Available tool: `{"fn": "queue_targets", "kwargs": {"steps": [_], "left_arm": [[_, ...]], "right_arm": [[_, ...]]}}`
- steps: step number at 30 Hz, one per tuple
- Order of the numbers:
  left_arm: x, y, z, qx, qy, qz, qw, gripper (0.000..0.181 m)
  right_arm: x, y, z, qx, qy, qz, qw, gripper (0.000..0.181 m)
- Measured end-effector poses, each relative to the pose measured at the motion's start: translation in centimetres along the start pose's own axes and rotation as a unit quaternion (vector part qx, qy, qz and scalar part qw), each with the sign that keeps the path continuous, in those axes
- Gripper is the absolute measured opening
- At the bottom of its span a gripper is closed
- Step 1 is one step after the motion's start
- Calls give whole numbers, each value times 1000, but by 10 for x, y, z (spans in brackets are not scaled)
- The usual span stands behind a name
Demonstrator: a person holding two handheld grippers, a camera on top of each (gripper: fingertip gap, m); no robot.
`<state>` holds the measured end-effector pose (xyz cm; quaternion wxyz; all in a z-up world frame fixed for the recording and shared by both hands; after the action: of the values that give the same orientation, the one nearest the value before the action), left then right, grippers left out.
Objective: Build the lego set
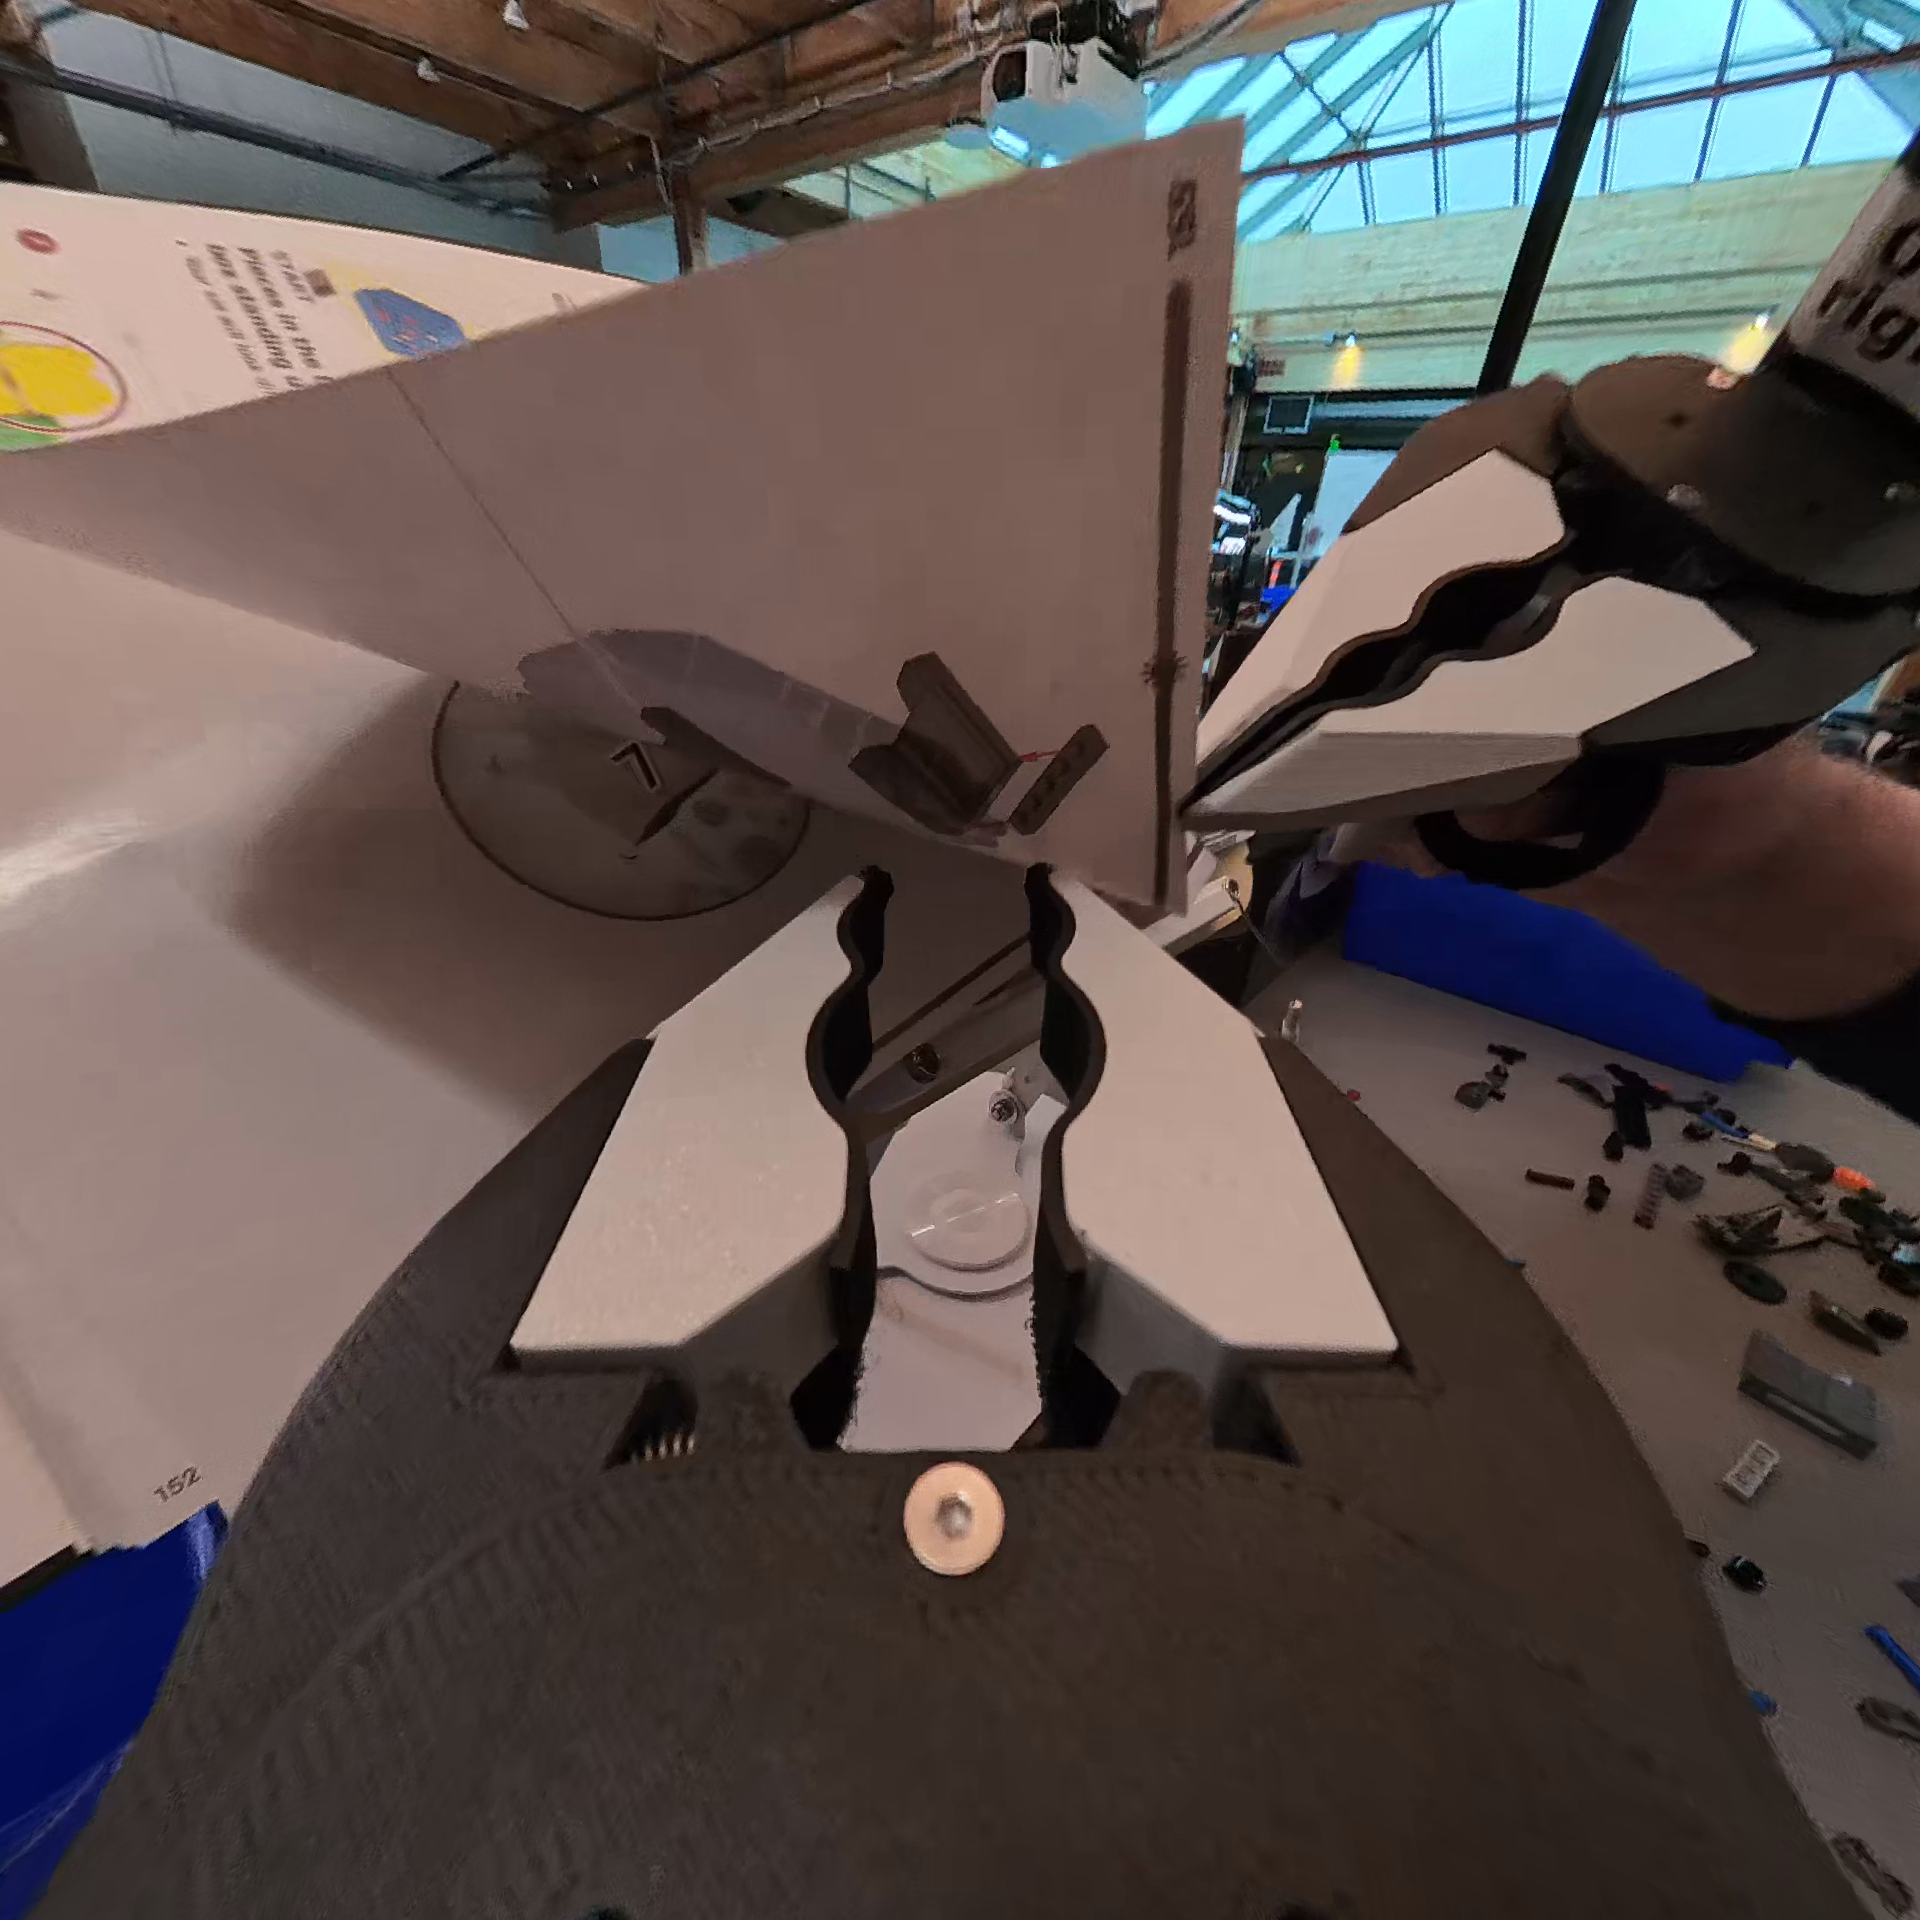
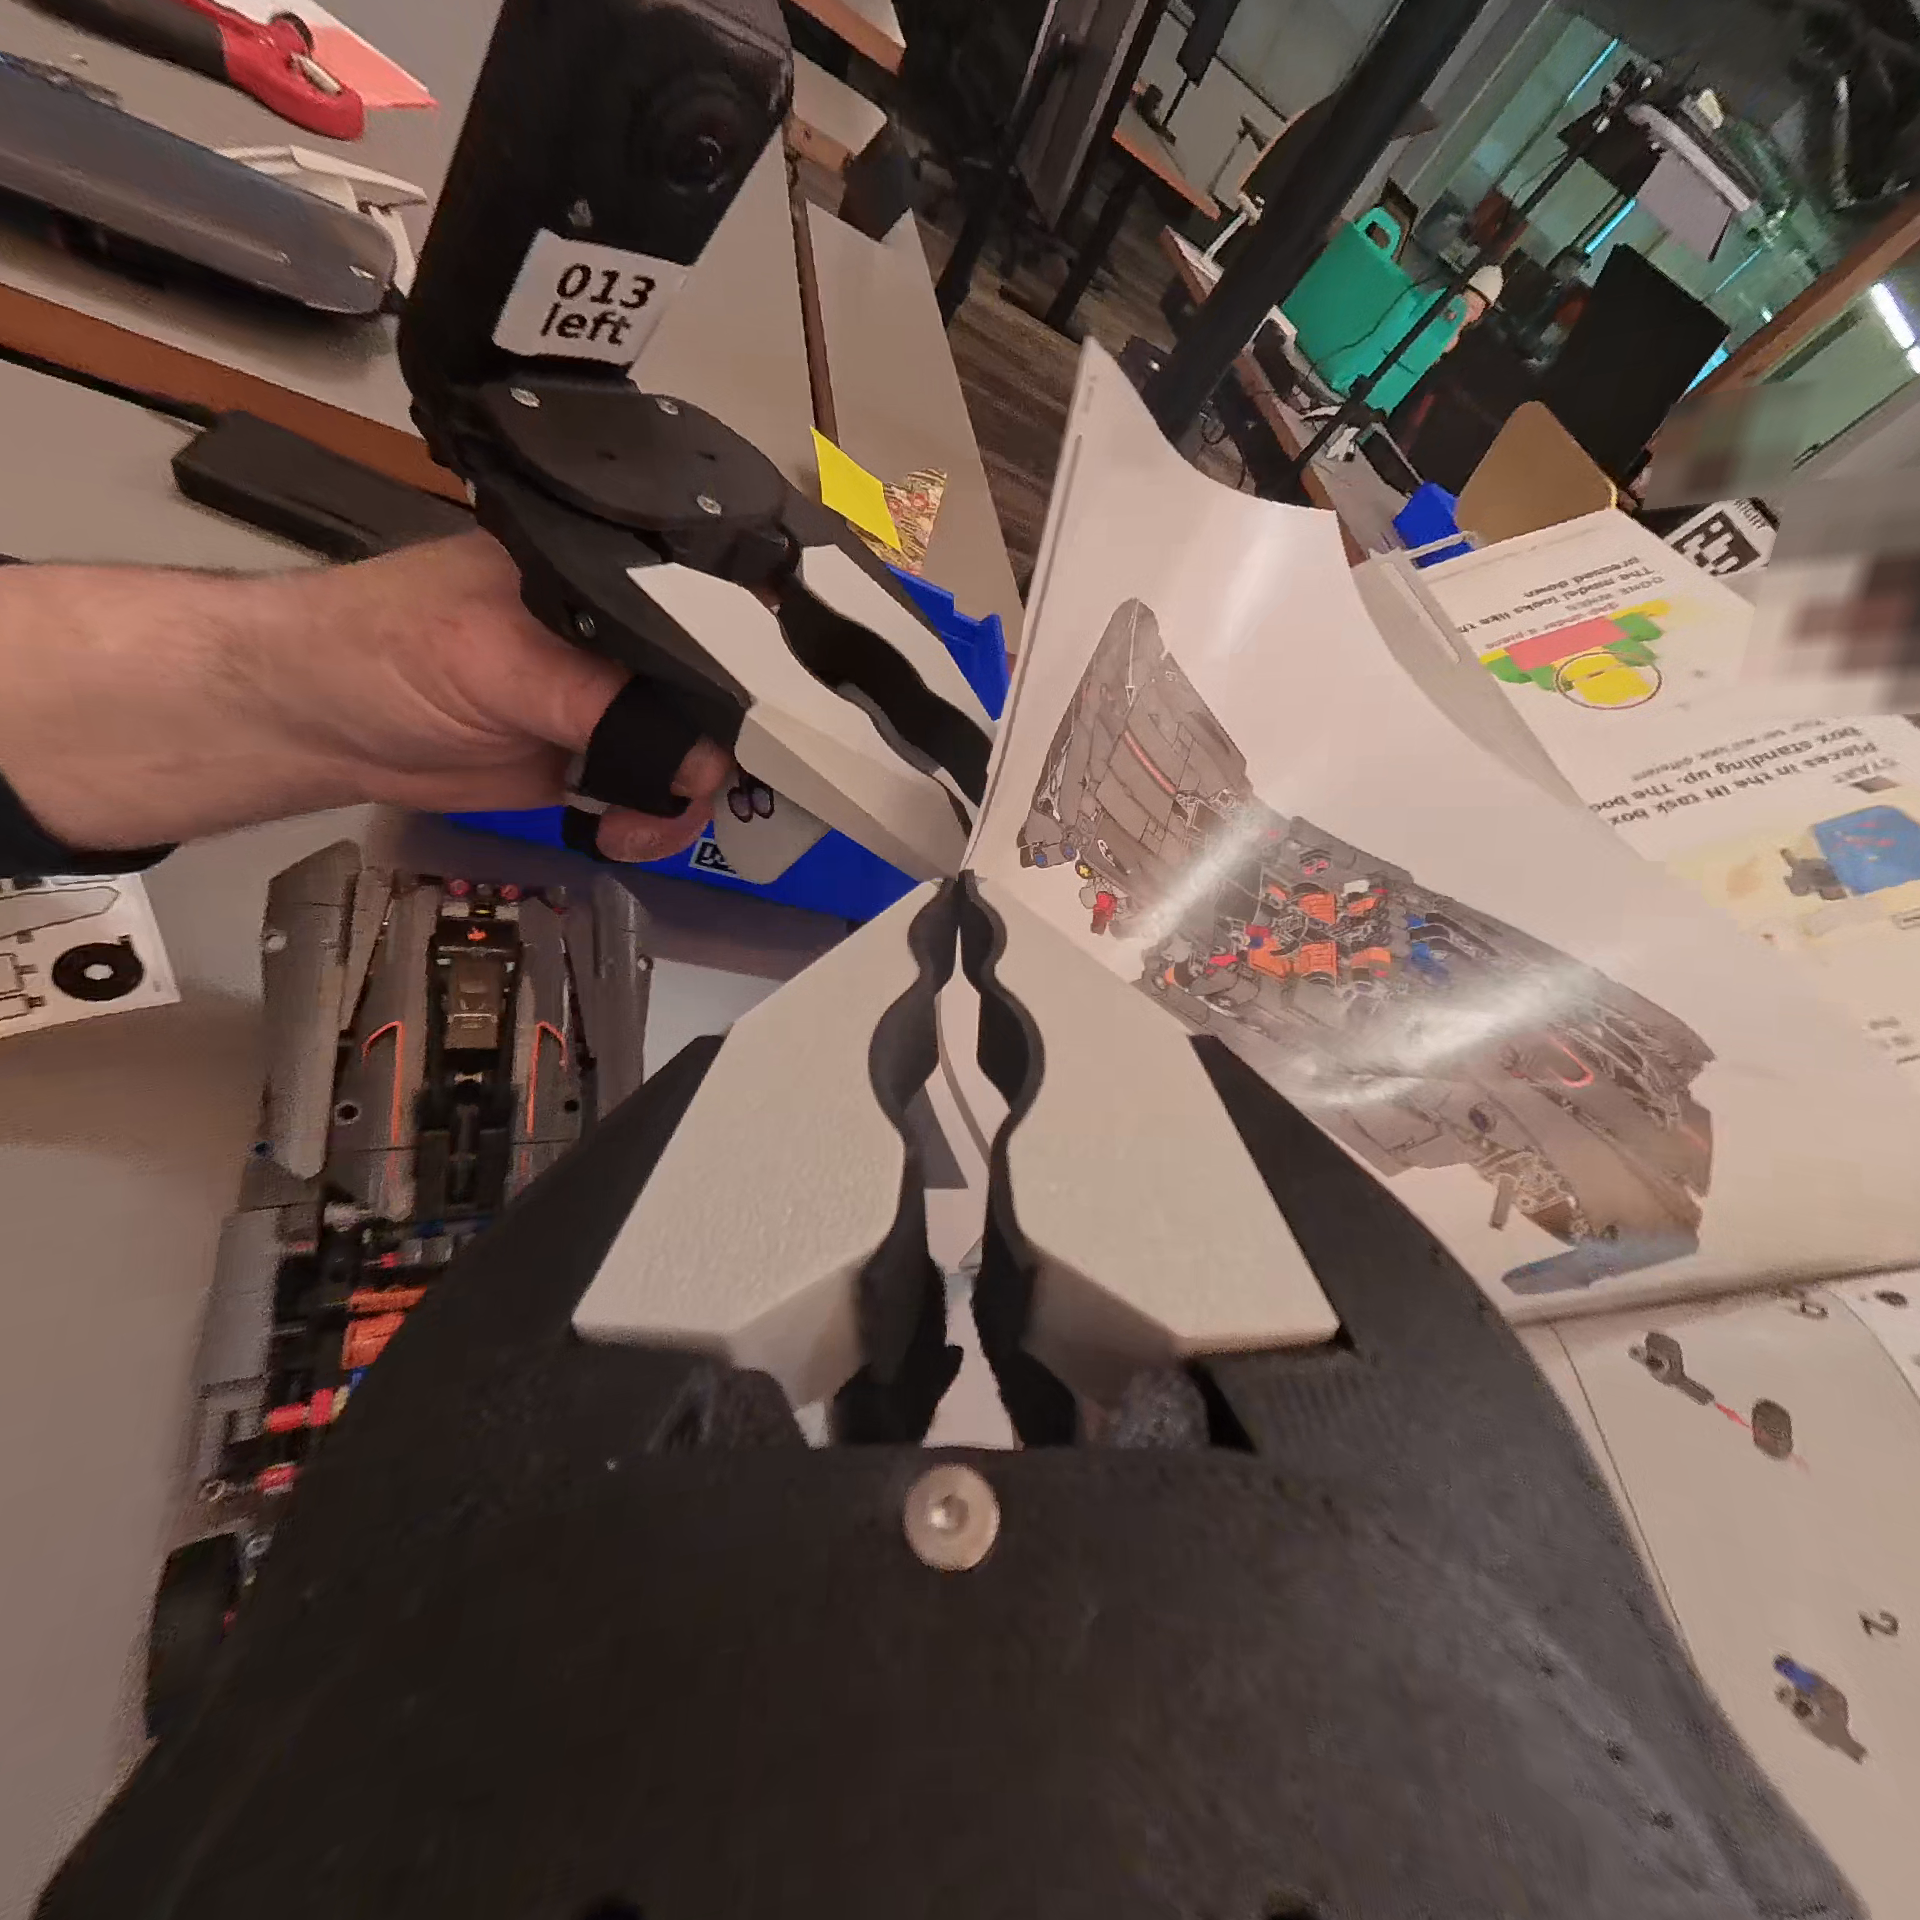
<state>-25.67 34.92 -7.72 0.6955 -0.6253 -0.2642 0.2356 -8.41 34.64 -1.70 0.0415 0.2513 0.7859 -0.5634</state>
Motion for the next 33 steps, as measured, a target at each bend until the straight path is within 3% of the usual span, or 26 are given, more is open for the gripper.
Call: {"fn": "queue_targets", "kwargs": {"steps": [6,13,19,23,27,33], "left_arm": [[5,7,0,38,-30,44,998,27],[12,30,8,79,-70,123,987,28],[14,36,10,80,-82,143,983,29],[10,33,12,73,-85,129,985,29],[4,25,12,70,-76,105,989,31],[-11,-2,8,-31,25,-51,998,53]], "right_arm": [[-52,7,-22,52,50,-50,996,0],[-117,41,-53,131,128,-77,980,0],[-142,69,-63,183,148,-97,967,0],[-138,65,-63,194,131,-113,966,0],[-113,48,-52,167,109,-101,975,0],[-45,29,-15,64,79,-23,995,0]]}}
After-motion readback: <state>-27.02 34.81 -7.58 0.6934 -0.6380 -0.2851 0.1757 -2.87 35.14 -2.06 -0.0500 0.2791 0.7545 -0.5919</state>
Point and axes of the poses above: each gripper's, where its closed fingertips meet, x out along the fingers, y out of its underside, z = x × y across the jaws, the point moved 10 cm from there along -x, back along the fingers, and after that the axes turned 8 degrees about x, right-handed, at the moved point
